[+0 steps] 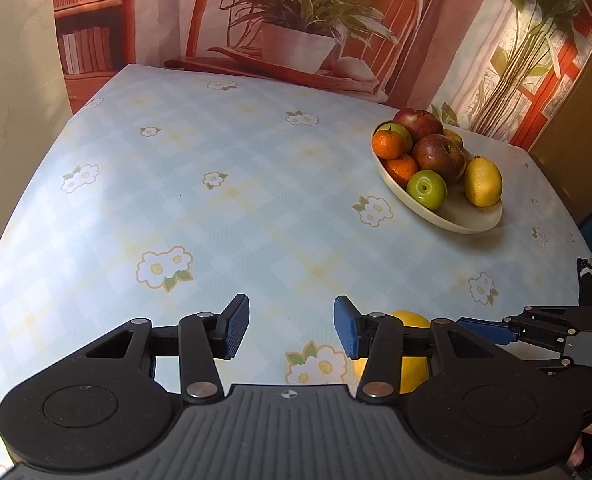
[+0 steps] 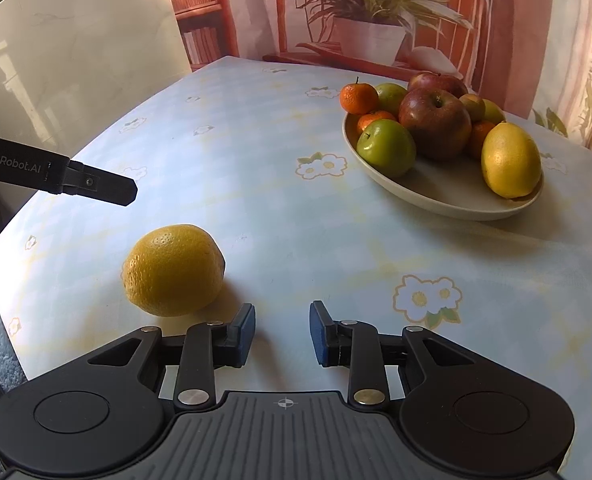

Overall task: Organize fruits
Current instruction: 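Move both tools to the last yellow grapefruit on the table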

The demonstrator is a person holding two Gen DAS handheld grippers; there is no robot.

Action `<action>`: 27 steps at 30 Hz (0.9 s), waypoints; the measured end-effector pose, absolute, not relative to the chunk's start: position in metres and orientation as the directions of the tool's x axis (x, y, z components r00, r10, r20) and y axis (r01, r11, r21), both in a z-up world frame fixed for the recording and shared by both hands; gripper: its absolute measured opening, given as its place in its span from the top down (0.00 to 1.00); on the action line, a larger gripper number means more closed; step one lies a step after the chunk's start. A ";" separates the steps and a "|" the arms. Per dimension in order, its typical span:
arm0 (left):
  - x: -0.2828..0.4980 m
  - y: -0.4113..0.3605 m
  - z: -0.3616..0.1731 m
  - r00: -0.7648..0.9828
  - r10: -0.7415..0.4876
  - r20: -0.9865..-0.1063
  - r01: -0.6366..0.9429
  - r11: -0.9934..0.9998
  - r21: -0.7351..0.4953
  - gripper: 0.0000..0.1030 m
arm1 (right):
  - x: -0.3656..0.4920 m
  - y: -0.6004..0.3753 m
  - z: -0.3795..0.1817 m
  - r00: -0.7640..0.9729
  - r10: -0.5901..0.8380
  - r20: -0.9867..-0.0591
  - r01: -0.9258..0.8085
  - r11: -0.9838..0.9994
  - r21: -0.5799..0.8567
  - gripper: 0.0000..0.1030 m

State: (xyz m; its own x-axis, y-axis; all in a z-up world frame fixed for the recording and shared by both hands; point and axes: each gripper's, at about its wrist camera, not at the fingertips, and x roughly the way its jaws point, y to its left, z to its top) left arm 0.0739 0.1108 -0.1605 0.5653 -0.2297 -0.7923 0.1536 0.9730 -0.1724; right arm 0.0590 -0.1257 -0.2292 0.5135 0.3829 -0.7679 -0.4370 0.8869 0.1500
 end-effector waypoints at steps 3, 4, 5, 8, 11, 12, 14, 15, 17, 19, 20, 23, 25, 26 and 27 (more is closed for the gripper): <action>0.072 0.107 -0.160 0.554 -0.259 -0.792 0.179 0.965 -0.190 0.52 | 0.058 -0.126 -0.229 0.515 0.384 -0.766 -0.439 0.886 0.149 0.73; 0.071 0.105 -0.160 0.548 -0.269 -0.792 0.186 0.962 -0.198 0.52 | 0.058 -0.126 -0.230 0.515 0.385 -0.766 -0.439 0.886 0.149 0.73; 0.071 0.104 -0.161 0.542 -0.275 -0.794 0.192 0.960 -0.202 0.52 | 0.057 -0.127 -0.230 0.516 0.386 -0.765 -0.440 0.886 0.150 0.73; 0.067 0.098 -0.162 0.526 -0.296 -0.797 0.221 0.953 -0.208 0.52 | 0.057 -0.127 -0.230 0.518 0.387 -0.763 -0.439 0.886 0.151 0.73; 0.064 0.094 -0.163 0.517 -0.311 -0.798 0.242 0.947 -0.212 0.52 | 0.056 -0.128 -0.230 0.518 0.389 -0.762 -0.440 0.885 0.152 0.73; 0.063 0.093 -0.163 0.519 -0.311 -0.796 0.247 0.946 -0.208 0.52 | 0.055 -0.128 -0.231 0.519 0.389 -0.761 -0.440 0.885 0.152 0.73; 0.063 0.091 -0.163 0.518 -0.308 -0.798 0.246 0.947 -0.207 0.52 | 0.054 -0.129 -0.230 0.520 0.391 -0.760 -0.441 0.885 0.153 0.73; 0.064 0.090 -0.163 0.518 -0.308 -0.798 0.246 0.947 -0.206 0.52 | 0.054 -0.129 -0.230 0.520 0.391 -0.759 -0.441 0.884 0.154 0.73; 0.065 0.089 -0.163 0.519 -0.305 -0.799 0.245 0.948 -0.203 0.52 | 0.054 -0.129 -0.230 0.521 0.392 -0.758 -0.440 0.884 0.154 0.73; 0.068 0.087 -0.163 0.521 -0.301 -0.799 0.240 0.950 -0.201 0.52 | 0.054 -0.129 -0.230 0.522 0.393 -0.757 -0.440 0.885 0.156 0.73; 0.070 0.085 -0.163 0.522 -0.299 -0.799 0.237 0.951 -0.201 0.52 | 0.054 -0.129 -0.230 0.523 0.393 -0.756 -0.440 0.885 0.156 0.73; 0.075 0.082 -0.163 0.526 -0.295 -0.797 0.234 0.952 -0.198 0.52 | 0.053 -0.129 -0.230 0.523 0.396 -0.754 -0.439 0.884 0.160 0.73; 0.077 0.079 -0.162 0.530 -0.292 -0.796 0.231 0.953 -0.195 0.52 | 0.053 -0.130 -0.231 0.523 0.398 -0.754 -0.439 0.884 0.162 0.72; 0.079 0.077 -0.162 0.530 -0.294 -0.795 0.230 0.953 -0.199 0.52 | 0.053 -0.130 -0.231 0.523 0.399 -0.753 -0.440 0.883 0.162 0.72; 0.081 0.075 -0.162 0.528 -0.300 -0.794 0.231 0.951 -0.205 0.52 | 0.053 -0.130 -0.231 0.523 0.398 -0.753 -0.439 0.884 0.162 0.72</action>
State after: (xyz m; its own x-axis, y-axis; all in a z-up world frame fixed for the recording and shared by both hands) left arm 0.0808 0.0752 -0.1615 0.5280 -0.3001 -0.7944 0.2314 0.9509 -0.2054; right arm 0.0528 -0.1299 -0.2306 0.5230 0.3985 -0.7535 -0.4393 0.8836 0.1624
